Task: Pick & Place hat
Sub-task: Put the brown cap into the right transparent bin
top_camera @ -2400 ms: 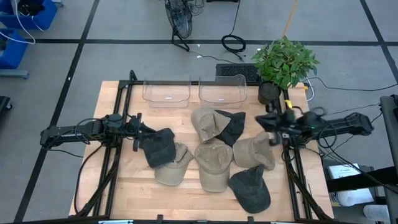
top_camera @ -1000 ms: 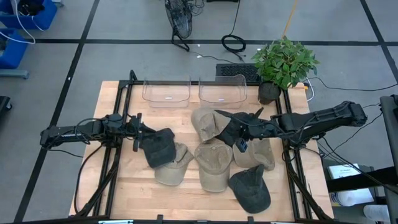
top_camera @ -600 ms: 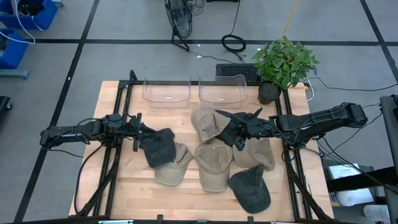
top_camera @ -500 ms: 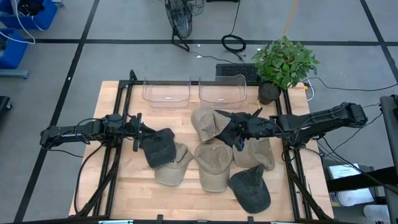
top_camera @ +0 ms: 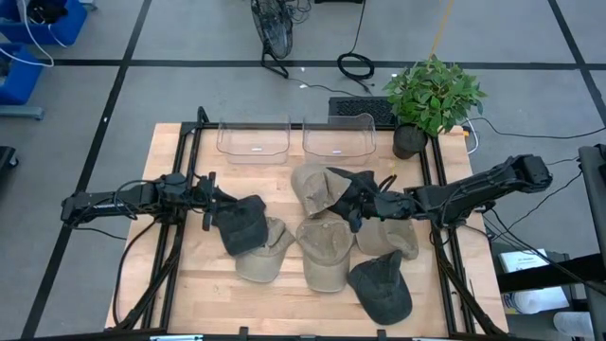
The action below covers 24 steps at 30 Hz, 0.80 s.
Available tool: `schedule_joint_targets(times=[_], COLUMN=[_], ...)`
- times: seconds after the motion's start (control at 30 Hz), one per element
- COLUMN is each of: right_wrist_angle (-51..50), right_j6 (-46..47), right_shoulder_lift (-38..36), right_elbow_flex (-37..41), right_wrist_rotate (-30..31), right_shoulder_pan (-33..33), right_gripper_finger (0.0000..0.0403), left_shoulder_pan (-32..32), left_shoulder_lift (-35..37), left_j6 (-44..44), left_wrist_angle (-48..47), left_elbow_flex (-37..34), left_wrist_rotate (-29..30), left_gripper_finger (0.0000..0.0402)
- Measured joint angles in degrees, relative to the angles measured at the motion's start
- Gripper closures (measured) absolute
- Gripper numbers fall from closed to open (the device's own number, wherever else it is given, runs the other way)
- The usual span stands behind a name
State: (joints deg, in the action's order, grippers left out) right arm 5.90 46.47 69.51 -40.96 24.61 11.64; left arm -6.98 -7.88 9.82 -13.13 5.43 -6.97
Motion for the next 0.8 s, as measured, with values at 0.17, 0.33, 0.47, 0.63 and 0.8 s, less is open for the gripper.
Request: schedule_joint_targets(times=[0.17,0.33,0.47,0.63,0.8], right_wrist_angle=[0.0,-1.8,-7.6,-16.4,-22.1], right_j6=[0.5,0.9,3.9,17.4,30.5], right_shoulder_lift=[6.2,14.5,20.7,26.0,28.7], right_elbow_flex=[-8.4,-19.2,-27.5,-31.9,-31.9], right_wrist_rotate=[8.6,13.0,14.8,13.1,8.3], right_shoulder_pan=[2.0,2.4,2.2,1.9,2.0], right_gripper_finger=[0.0180,0.0181,0.0181,0.0181,0.0181], left_shoulder_pan=[0.0,0.0,0.0,0.0,0.0], left_shoulder_lift=[0.0,0.0,0.0,0.0,0.0], left_j6=[0.0,0.0,0.0,-4.1,-8.3], left_wrist_angle=[0.0,0.0,0.0,0.1,0.1], left_elbow_flex=[0.0,0.0,0.0,0.0,0.0], left_wrist_rotate=[0.0,0.0,0.0,0.1,0.6], left_gripper_finger=[0.0332,0.0332,0.0332,0.0332,0.0332])
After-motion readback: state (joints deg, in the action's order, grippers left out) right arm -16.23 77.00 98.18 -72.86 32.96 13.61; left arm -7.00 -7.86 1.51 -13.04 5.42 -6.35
